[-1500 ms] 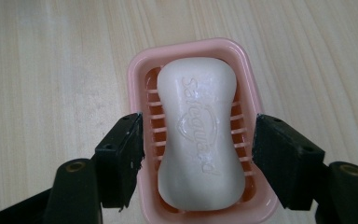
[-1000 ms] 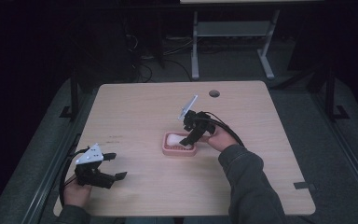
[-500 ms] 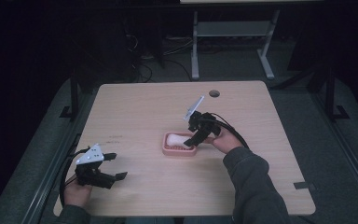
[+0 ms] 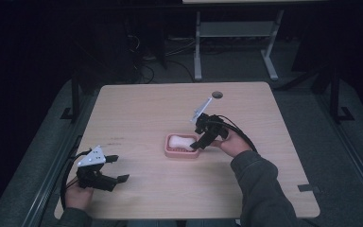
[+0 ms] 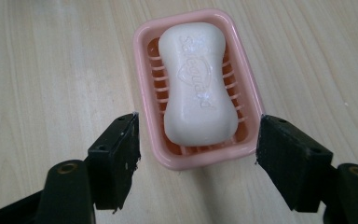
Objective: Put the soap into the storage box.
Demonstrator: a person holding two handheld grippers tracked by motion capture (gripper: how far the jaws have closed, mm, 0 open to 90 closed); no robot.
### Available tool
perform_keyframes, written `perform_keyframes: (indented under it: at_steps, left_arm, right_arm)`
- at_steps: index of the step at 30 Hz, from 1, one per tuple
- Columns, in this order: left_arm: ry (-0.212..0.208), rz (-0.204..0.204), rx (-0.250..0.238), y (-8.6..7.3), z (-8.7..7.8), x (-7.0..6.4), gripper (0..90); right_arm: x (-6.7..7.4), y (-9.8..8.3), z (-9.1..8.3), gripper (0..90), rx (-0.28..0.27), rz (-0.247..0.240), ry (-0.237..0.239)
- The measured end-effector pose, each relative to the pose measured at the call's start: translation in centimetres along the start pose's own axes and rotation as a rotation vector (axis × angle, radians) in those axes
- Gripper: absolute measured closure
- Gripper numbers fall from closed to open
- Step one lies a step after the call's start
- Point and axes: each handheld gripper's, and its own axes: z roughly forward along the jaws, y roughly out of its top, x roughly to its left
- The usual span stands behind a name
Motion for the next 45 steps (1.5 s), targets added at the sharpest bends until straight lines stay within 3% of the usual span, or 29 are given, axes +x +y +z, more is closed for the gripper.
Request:
perform_keyframes:
  at_steps: [10, 19, 36, 45]
  left_arm:
    - [0.0, 0.003, 0.003, 0.0, 0.0, 0.0, 14.8]
    - [0.002, 0.003, 0.003, 0.0, 0.0, 0.0, 14.8]
    - [0.003, 0.007, 0.006, 0.0, 0.1, 0.0, 14.8]
    - [0.002, 0.006, 0.006, 0.0, 0.1, -0.1, 14.8]
  right_arm:
    - [0.3, -0.7, -0.7, 29.8, -0.015, -0.001, -0.008]
    - [0.1, -2.0, -0.9, 29.6, -0.007, 0.034, 0.0]
    - [0.5, -3.8, -1.5, 29.8, -0.017, 0.055, -0.01]
    - [0.9, -4.2, -2.0, 29.2, -0.016, 0.048, -0.02]
